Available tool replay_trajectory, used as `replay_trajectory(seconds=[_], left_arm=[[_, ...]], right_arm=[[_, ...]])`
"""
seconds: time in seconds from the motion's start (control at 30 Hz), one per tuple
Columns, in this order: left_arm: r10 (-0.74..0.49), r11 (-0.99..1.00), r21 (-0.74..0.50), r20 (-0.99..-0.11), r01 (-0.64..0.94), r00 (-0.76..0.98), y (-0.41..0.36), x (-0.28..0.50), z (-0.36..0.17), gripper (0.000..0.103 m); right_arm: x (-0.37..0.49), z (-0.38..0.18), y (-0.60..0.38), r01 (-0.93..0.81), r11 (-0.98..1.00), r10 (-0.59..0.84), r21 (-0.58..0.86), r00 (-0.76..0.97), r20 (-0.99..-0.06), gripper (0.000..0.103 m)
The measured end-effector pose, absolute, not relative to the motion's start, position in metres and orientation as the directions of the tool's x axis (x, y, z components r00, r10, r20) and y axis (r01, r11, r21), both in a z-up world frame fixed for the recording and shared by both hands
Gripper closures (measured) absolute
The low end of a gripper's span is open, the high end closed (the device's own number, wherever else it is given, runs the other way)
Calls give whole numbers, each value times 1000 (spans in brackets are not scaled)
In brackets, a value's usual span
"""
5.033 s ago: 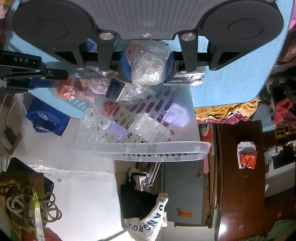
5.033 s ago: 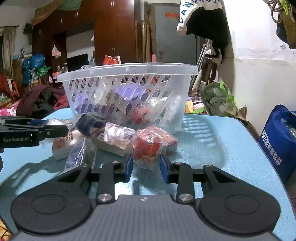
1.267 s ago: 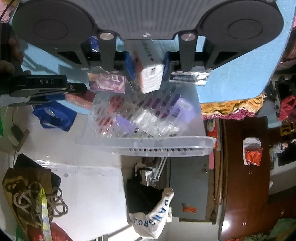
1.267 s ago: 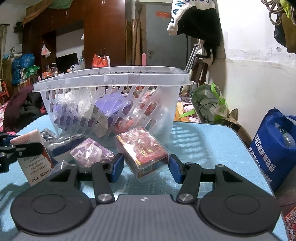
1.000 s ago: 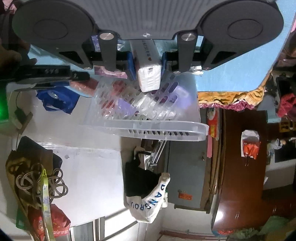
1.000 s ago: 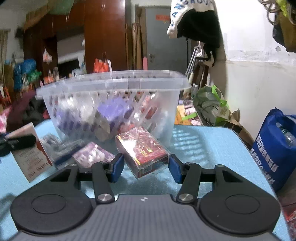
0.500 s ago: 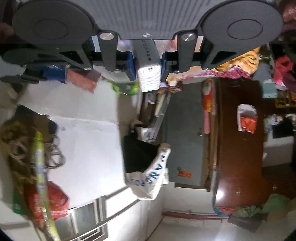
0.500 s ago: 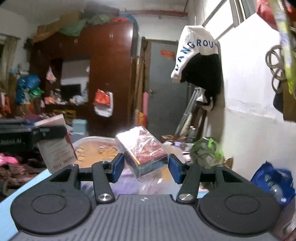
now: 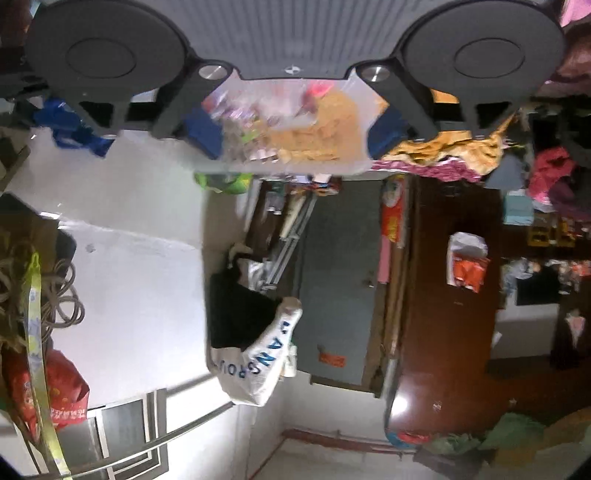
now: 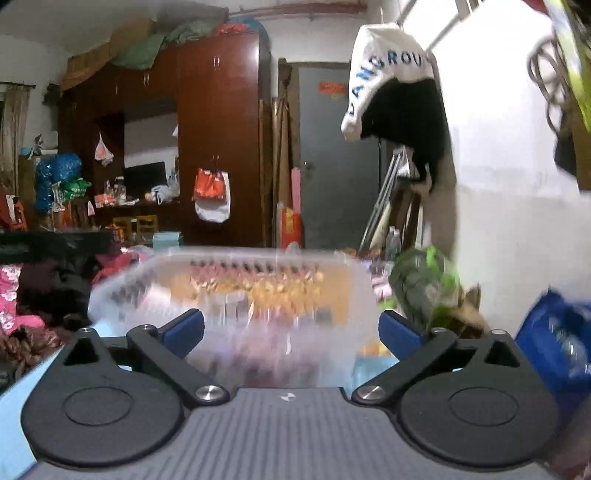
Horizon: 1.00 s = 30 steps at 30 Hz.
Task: Organize objects
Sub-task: 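Grasp the silver-blue box with the left gripper while the right grasps the purple-pink box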
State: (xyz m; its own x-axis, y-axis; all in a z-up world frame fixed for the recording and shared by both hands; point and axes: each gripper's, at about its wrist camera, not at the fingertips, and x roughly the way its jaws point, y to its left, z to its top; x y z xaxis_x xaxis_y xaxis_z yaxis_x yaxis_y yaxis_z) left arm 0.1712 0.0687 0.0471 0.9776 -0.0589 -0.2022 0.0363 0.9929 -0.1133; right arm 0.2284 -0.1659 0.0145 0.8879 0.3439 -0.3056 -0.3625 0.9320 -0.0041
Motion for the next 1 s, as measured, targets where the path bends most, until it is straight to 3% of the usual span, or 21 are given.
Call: replay_trajectory(seconds=[0.27, 0.33, 0.47, 0.57, 0.63, 0.7, 0.73, 0.77, 0.8, 0.97, 1.0], left_arm=[[-29, 997, -77, -432, -5, 901, 76, 178, -28, 10], [-39, 996, -87, -469, -3, 883, 78, 187, -37, 11], [-30, 997, -80, -525, -14, 850, 79, 192, -50, 12], [-27, 998, -63, -537, -8, 843, 76, 196, -48, 12], [-5, 1000, -26, -552, -12, 834, 71, 202, -50, 12], [0, 1000, -13, -559, -9, 829, 68, 205, -51, 13], [-5, 1000, -14, -559, -4, 829, 67, 204, -52, 16], [-11, 1000, -17, -557, 2, 831, 66, 204, -51, 28], [-8, 1000, -12, -557, 1, 831, 65, 203, -51, 34], [9, 1000, -5, -542, -14, 840, 63, 198, -49, 34], [3, 1000, -13, -546, -12, 838, 63, 199, -49, 34]], right_arm=[[233, -54, -140, -417, 909, 359, -12, 795, -489, 0], [237, -59, -131, -443, 896, 365, -22, 765, -531, 10], [235, -62, -122, -479, 876, 370, -58, 743, -558, 15], [238, -65, -126, -501, 864, 389, -42, 719, -576, 28], [239, -64, -127, -506, 861, 390, -44, 715, -580, 47], [238, -64, -128, -508, 860, 394, -40, 713, -580, 55], [237, -64, -129, -508, 861, 394, -40, 714, -579, 62], [236, -64, -128, -504, 863, 392, -42, 718, -575, 65], [234, -63, -130, -494, 868, 386, -45, 729, -566, 68], [234, -60, -136, -472, 881, 375, -43, 750, -545, 64], [234, -59, -136, -470, 882, 382, -35, 756, -532, 54]])
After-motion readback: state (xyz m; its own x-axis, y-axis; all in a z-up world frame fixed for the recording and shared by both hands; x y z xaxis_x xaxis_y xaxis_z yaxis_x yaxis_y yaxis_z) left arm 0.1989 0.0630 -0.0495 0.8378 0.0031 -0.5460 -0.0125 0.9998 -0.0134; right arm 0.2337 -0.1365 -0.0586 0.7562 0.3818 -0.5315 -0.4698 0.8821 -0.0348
